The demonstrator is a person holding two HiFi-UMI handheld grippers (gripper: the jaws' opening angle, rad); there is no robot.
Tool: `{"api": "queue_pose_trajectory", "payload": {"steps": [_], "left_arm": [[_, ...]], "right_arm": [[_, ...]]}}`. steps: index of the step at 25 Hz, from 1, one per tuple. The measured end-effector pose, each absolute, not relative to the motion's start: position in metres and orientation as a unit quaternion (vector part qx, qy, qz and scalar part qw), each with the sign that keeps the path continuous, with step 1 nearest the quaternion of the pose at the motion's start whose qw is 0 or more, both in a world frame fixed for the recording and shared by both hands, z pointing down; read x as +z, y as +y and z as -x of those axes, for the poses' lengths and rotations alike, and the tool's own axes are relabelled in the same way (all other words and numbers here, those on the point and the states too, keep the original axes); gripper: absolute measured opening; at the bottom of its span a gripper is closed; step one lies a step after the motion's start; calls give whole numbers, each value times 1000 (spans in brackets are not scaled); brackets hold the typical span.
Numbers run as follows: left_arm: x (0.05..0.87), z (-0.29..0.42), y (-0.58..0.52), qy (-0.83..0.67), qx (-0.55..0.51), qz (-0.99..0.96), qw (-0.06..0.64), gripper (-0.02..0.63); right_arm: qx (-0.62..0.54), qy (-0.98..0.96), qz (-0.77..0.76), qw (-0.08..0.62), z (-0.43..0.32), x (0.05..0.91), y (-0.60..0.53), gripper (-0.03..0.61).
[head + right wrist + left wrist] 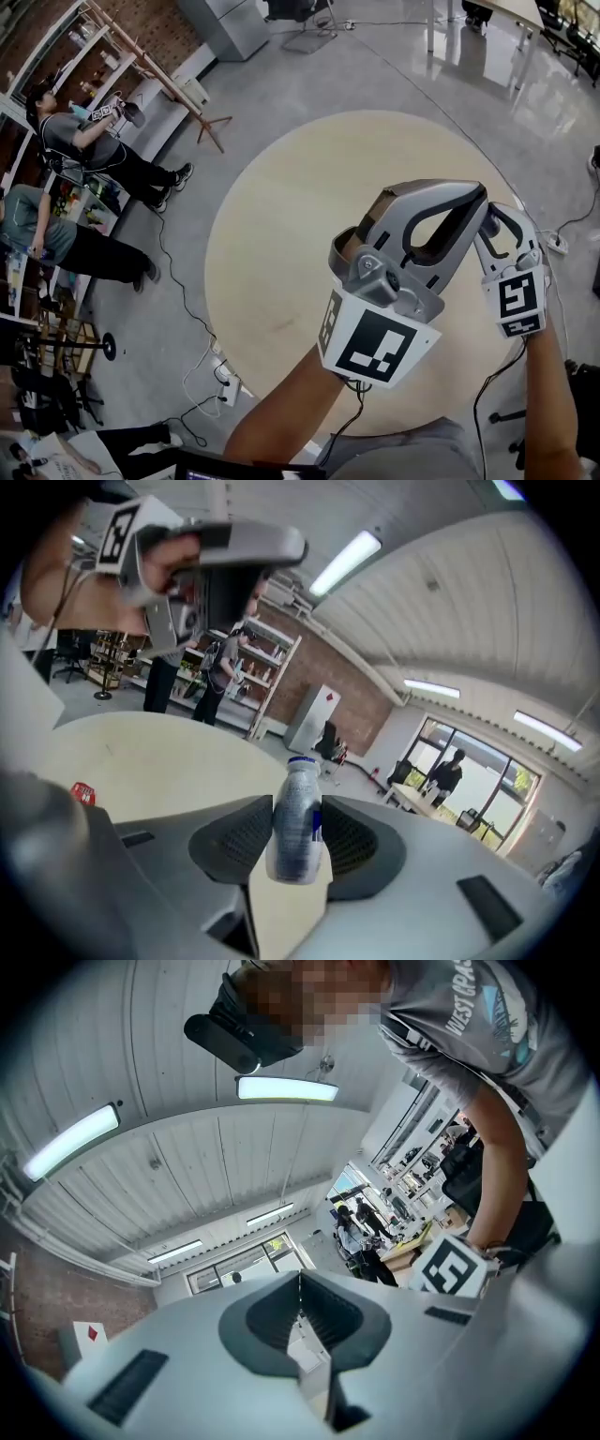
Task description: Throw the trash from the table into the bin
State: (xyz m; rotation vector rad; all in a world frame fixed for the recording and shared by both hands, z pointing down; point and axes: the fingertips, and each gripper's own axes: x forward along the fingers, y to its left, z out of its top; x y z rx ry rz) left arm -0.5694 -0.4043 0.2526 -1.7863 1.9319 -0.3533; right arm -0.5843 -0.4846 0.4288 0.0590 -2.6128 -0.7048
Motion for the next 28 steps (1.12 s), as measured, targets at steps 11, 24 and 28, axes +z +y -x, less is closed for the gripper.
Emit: {"api": "queue_pose_trajectory", "payload": {"steps": [11, 24, 28], "left_arm": [[154, 452, -273, 650, -108, 671, 340, 44], [129, 244, -242, 555, -49, 734, 388, 44], [136, 134, -227, 516, -41, 759, 395, 44]], "right_arm": [[-371, -916, -150, -34, 439, 193, -336, 166], [-535, -807, -223, 114, 225, 171, -296, 166], [-520, -799, -272, 133, 107, 175, -277, 166]]}}
